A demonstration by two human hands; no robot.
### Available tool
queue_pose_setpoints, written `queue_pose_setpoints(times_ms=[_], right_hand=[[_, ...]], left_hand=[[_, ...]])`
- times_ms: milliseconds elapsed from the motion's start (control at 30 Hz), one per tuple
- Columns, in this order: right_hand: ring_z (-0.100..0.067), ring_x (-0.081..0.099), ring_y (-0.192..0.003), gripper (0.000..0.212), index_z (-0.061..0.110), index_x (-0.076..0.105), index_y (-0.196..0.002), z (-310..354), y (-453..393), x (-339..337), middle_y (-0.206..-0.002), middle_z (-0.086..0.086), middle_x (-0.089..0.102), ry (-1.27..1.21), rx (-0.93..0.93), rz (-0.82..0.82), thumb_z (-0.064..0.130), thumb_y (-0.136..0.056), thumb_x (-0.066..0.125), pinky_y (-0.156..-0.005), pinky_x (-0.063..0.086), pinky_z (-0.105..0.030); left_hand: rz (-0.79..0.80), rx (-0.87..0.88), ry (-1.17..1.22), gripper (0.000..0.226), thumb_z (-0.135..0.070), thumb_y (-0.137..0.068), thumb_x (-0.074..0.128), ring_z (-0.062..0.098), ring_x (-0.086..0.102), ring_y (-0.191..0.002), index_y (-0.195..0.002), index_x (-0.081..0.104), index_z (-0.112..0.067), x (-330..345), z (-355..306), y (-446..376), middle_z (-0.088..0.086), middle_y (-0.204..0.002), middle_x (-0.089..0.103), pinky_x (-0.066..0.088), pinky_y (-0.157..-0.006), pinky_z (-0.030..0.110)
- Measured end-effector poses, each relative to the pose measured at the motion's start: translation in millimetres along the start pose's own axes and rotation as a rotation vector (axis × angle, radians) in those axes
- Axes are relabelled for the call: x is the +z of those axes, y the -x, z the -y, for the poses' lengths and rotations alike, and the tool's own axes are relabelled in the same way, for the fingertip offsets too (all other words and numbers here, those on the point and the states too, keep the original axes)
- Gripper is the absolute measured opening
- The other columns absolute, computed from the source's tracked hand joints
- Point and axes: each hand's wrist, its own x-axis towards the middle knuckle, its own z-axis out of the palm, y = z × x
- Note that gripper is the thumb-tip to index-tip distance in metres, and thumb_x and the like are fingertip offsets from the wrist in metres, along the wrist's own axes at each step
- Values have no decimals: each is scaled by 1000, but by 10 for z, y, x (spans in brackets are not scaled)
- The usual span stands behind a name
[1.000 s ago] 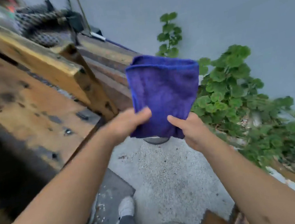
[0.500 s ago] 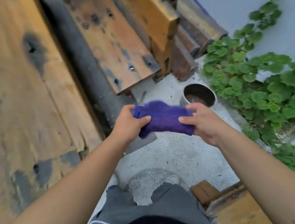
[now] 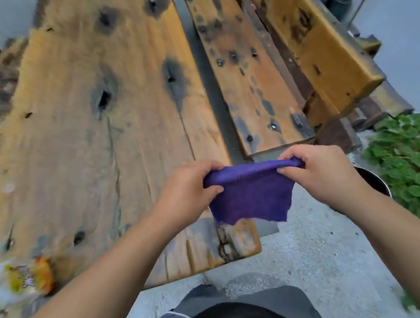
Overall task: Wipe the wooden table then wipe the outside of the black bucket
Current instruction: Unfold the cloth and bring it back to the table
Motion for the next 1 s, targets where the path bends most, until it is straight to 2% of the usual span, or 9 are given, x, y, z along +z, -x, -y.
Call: queue_pose_setpoints(times_ms=[133,267,333,400,500,600,700,867,1000], right_hand=[[-17,51,-83,4,17,70,-82,462,-276,387,-87,4,53,40,-77,108,18,-83,74,-66,25,-25],[-4,52,-61,8,27,65,-82,706,-480,648,-65,8,58,-3,-77,218,22,-88,68,-52,31,-21],[-2,54,-62,9,33,65,-84,745,-596,736,-65,10,61,-57,-62,268,25,-88,66,-52,33,-19],[-1,56,-67,11,36,64,-84,738,-771,803,-69,12,64,-97,-52,314,26,-87,67,-56,37,-21],[-2,56,-68,17,40,59,-80,620,-1107,966,-72,12,64,-117,-49,373,27,-86,68,-58,40,-21],[-7,58,-71,17,38,58,-75,329,-1611,1325,-72,10,63,-25,-54,507,30,-86,67,-63,45,-29],[-16,60,-77,14,34,57,-76,-13,-2139,1794,-74,8,61,103,-49,604,34,-88,65,-68,50,-33],[-27,61,-83,7,30,59,-85,-289,-2834,2366,-80,0,61,203,-78,461,35,-90,59,-63,41,-30],[-31,61,-86,10,26,60,-90,-369,-3300,2523,-90,-4,65,267,-170,368,36,-89,58,-61,35,-30]], left_hand=[[-47,39,-205,13,-17,-81,75,30,59,-87,-94,75,-19,-371,545,109,6,-86,66,39,-78,32],[-80,50,-221,6,-19,-80,77,28,50,-103,-84,73,-20,-640,943,139,5,-110,58,41,-86,40],[31,36,-104,10,-17,-84,75,20,60,-100,-81,66,-20,-737,1108,118,2,-111,66,47,-84,36],[127,-42,41,13,-16,-86,73,11,67,-77,-81,63,-21,-792,1267,19,-4,-87,70,52,-70,27],[138,-124,70,24,-19,-87,73,-2,55,-61,-75,55,-30,-730,1482,-216,-11,-68,59,39,-55,9],[200,-230,61,23,-24,-88,72,4,52,-66,-75,54,-30,-517,1839,-585,-12,-71,58,35,-55,12],[269,-308,-22,14,-23,-90,70,19,54,-74,-83,59,-19,-259,2242,-972,-5,-75,58,34,-58,26],[207,-335,-177,14,-21,-92,65,33,61,-90,-97,63,-8,-36,2708,-1599,13,-91,65,49,-76,38],[112,-289,-249,12,-14,-90,64,35,60,-92,-98,64,-5,-73,2908,-1977,19,-99,65,42,-72,33]])
